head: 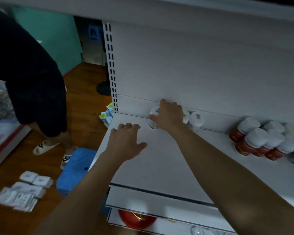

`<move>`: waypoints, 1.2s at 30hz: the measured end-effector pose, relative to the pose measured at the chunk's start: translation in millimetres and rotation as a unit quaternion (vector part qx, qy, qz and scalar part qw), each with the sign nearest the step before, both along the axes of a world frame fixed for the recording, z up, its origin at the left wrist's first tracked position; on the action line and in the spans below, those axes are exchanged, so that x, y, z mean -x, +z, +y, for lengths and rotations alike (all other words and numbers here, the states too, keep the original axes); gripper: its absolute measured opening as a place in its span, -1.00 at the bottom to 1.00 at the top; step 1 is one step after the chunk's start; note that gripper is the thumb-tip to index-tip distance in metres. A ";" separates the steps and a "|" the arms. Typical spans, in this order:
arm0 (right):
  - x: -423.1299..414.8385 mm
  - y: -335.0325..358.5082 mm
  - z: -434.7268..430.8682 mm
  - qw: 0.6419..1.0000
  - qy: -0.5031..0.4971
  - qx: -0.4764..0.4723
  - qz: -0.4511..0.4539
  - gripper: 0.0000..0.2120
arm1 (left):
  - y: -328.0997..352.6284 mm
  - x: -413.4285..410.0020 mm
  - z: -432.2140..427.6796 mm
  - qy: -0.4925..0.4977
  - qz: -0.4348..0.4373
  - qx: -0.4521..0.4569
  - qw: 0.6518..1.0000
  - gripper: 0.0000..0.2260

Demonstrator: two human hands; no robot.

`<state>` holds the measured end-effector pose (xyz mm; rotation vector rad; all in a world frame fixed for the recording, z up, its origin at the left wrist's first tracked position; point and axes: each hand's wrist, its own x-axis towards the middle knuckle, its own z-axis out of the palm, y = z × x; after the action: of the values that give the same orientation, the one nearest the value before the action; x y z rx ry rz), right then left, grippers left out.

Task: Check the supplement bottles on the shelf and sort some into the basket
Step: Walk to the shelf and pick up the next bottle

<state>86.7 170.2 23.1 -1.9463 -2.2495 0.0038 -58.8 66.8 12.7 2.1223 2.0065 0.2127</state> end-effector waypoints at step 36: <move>-121.6 77.0 -243.9 0.711 -0.009 0.133 0.690 -0.58 | 69.6 -105.1 -120.9 -0.190 -0.406 -0.102 0.888 -0.13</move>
<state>208.3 -73.8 100.0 -1.1658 -1.1463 1.3351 46.4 -54.1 82.3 1.9832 1.1021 1.0701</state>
